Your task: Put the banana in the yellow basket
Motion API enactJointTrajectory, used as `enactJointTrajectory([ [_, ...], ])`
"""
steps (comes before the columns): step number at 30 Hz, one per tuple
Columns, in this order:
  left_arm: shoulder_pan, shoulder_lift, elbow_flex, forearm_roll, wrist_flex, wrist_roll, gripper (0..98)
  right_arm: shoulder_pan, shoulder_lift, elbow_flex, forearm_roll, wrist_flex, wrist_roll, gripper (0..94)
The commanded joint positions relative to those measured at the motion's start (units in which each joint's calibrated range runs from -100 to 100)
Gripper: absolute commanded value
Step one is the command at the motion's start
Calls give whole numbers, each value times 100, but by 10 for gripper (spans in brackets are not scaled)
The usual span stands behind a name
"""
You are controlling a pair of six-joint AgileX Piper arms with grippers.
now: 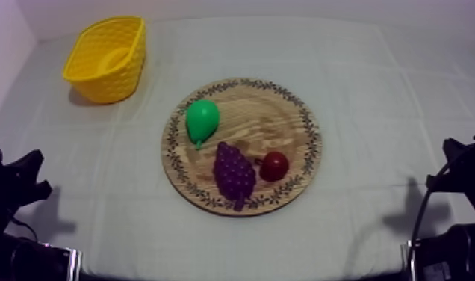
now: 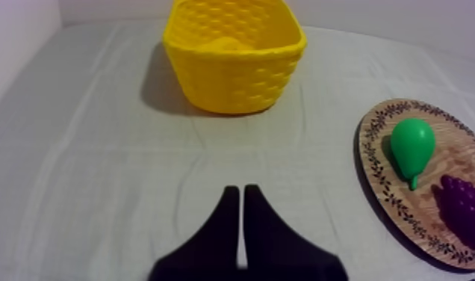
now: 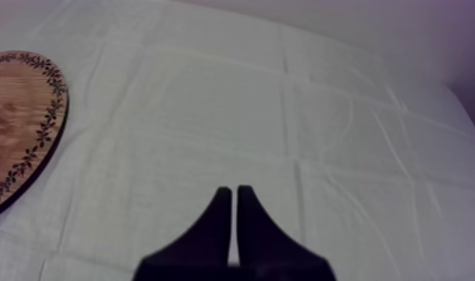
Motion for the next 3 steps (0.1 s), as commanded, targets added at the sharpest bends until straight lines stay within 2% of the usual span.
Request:
enactJointTrajectory([
  [1,0,0,2,-1,2,1,1,3,-5,5,1,1,-1,4],
  [3,0,0,2,-1,2,1,1,3,-5,5,1,1,-1,4],
])
